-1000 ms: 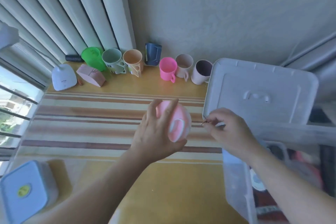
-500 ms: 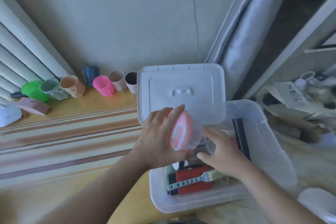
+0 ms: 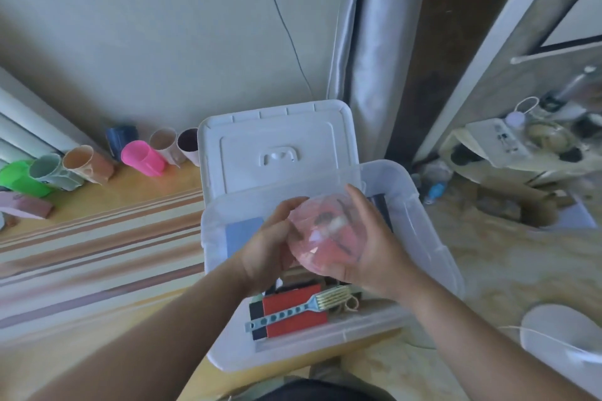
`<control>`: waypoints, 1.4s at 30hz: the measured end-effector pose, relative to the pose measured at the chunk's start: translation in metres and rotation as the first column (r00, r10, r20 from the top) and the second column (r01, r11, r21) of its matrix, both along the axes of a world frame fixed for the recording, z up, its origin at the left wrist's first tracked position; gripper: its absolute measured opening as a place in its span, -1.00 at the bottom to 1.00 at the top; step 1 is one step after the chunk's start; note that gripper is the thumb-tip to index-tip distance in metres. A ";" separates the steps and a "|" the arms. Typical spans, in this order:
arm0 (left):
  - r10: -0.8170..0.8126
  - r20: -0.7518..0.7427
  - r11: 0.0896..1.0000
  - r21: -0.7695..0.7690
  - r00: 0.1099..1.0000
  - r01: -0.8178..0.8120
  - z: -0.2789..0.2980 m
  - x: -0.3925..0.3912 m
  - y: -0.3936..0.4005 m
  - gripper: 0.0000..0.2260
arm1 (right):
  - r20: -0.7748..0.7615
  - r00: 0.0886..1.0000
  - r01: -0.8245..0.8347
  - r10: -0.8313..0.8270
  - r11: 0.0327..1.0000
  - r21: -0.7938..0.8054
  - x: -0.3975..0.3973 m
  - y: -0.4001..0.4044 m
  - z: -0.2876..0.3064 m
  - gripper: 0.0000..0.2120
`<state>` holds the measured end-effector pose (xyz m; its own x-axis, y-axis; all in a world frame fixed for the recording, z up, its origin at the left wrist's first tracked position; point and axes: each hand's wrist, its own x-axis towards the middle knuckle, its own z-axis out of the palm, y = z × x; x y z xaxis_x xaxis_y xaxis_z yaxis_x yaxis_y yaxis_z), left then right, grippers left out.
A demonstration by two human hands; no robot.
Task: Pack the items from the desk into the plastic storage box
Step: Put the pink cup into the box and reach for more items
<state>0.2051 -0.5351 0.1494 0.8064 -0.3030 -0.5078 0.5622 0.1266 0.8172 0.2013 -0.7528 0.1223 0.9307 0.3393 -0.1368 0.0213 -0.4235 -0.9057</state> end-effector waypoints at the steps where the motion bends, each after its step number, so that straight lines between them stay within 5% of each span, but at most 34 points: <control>1: -0.015 0.012 0.997 0.080 1.000 0.014 -0.006 0.000 -0.003 -0.47 | -0.003 1.000 -0.010 0.010 1.000 -0.026 0.000 -0.006 -0.006 0.19; 3: -0.102 0.074 0.932 0.354 0.992 0.069 -0.019 0.000 -0.009 -0.54 | -0.005 1.000 -0.022 0.021 0.989 -0.150 0.004 -0.022 -0.016 0.19; 7: -0.491 0.134 0.621 0.747 0.861 0.238 -0.042 -0.002 -0.023 -0.61 | 0.073 0.991 0.133 -0.113 0.899 -0.416 0.019 -0.065 -0.039 0.23; 11: -0.683 0.170 0.394 0.905 0.710 0.162 -0.072 -0.008 -0.032 -0.58 | 0.091 0.993 0.107 -0.072 0.874 -0.475 0.029 -0.056 -0.059 0.21; 18: -0.745 0.082 0.132 0.991 0.662 0.026 -0.092 -0.018 -0.031 -0.50 | 0.143 0.971 0.235 -0.189 0.849 -0.473 0.050 -0.015 -0.100 0.20; 26: -0.738 0.101 0.083 0.995 0.667 -0.058 -0.097 -0.028 -0.016 -0.35 | 0.146 0.979 0.202 -0.142 0.758 -0.620 0.062 -0.011 -0.103 0.22; 32: -0.695 0.246 0.130 0.967 0.676 -0.218 -0.078 -0.025 0.027 -0.34 | 0.322 0.927 0.027 0.191 0.824 -0.565 0.029 0.014 -0.067 -0.20; 36: -0.573 0.302 0.153 0.953 0.762 -0.263 -0.061 -0.033 0.086 -0.37 | 0.314 0.901 -0.090 0.301 0.835 -0.542 0.015 0.071 -0.057 -0.26; 42: -0.296 0.331 0.114 0.943 0.896 -0.311 -0.043 -0.067 0.217 -0.38 | 0.505 0.795 -0.144 0.337 0.913 -0.382 0.019 0.203 -0.041 -0.39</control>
